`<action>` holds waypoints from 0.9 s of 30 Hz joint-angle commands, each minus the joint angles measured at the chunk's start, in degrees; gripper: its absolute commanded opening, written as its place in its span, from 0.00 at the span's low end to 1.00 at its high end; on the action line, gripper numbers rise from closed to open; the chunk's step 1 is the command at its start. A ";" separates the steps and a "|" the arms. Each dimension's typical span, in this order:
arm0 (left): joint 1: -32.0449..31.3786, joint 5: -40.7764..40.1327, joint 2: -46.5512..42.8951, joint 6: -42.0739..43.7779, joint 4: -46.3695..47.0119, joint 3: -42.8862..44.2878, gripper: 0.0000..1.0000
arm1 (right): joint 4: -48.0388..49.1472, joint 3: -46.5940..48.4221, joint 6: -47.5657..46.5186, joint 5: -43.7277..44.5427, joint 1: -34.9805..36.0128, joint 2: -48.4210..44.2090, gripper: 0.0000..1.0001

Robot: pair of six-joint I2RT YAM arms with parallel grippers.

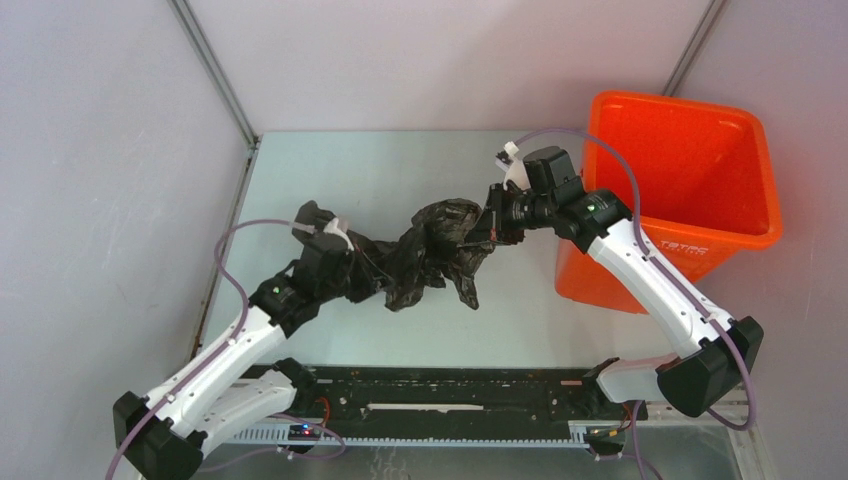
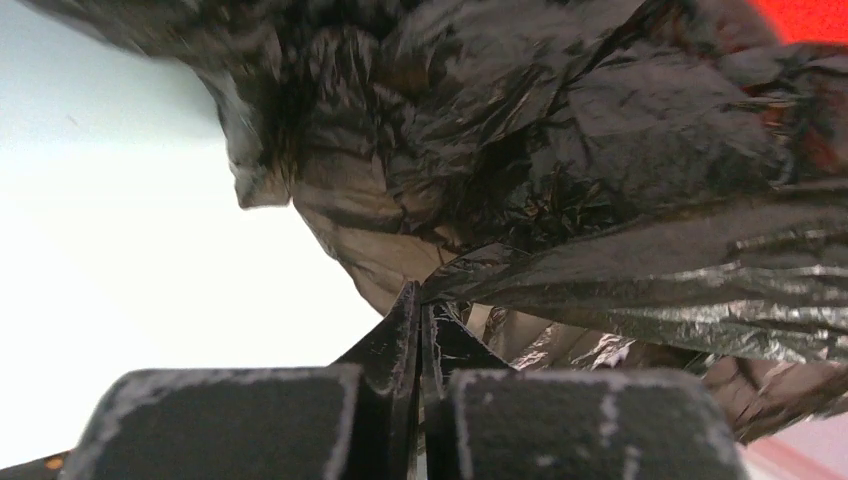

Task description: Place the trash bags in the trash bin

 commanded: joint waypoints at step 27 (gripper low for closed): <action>1.35 -22.62 12.97 33.21 5.43 60.42 0.00 | 17.73 19.84 -17.40 4.68 -3.92 -11.95 0.01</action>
